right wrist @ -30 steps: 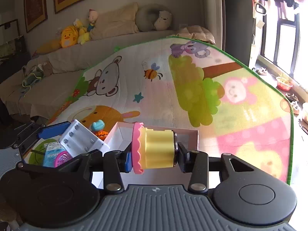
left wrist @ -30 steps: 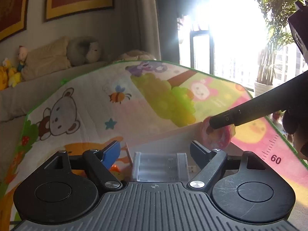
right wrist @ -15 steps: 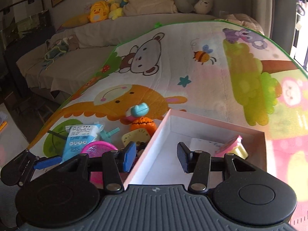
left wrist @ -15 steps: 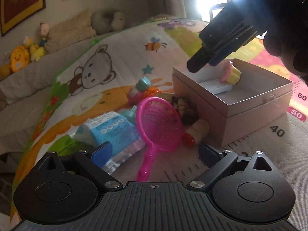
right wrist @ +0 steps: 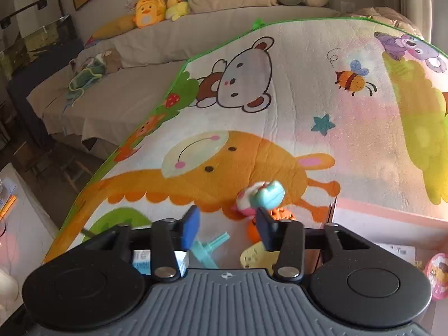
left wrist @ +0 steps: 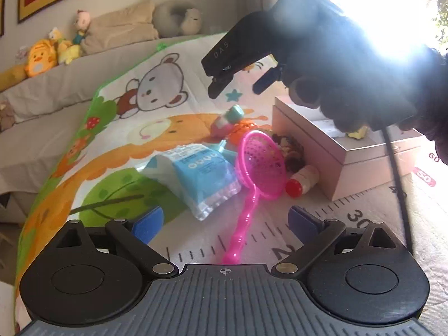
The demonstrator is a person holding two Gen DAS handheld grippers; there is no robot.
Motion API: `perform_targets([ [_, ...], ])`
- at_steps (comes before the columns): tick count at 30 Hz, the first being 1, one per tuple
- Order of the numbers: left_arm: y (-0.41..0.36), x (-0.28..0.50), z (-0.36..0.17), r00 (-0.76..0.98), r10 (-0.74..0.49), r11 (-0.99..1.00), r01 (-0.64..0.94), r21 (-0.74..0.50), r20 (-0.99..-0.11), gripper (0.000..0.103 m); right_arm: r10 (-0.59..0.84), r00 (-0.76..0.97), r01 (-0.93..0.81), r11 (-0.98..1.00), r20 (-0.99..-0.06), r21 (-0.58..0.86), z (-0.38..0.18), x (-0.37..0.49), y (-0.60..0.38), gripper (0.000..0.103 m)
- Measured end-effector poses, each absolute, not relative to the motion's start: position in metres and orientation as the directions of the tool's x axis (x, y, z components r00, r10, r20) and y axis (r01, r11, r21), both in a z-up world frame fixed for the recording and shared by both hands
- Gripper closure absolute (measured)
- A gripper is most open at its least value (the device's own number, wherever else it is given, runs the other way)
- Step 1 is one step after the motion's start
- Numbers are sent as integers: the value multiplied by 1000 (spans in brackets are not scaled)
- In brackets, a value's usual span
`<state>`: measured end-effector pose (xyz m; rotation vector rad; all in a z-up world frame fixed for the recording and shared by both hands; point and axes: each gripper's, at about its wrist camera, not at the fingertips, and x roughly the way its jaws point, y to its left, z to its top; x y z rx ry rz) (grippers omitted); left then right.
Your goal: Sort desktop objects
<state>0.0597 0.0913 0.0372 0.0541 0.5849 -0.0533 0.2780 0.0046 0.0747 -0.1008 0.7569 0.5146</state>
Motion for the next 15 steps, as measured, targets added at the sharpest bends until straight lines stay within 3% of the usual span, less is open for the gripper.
perform_targets([
  [3,98,55,39,832,-25,999,42,17,-555,4,294,628,-455,890,-720,-33,58,310,25,20],
  [5,100,51,38,831,-25,999,40,15,-556,4,263,574,-426,905,-776,-9,43,333,29,20],
  [9,101,49,34,822,-44,999,53,0,-568,3,251,514,-406,913,-820,25,31,346,32,52],
  [15,93,43,33,814,-136,989,144,-30,-565,3,303,478,-576,817,-825,-33,38,290,36,57],
])
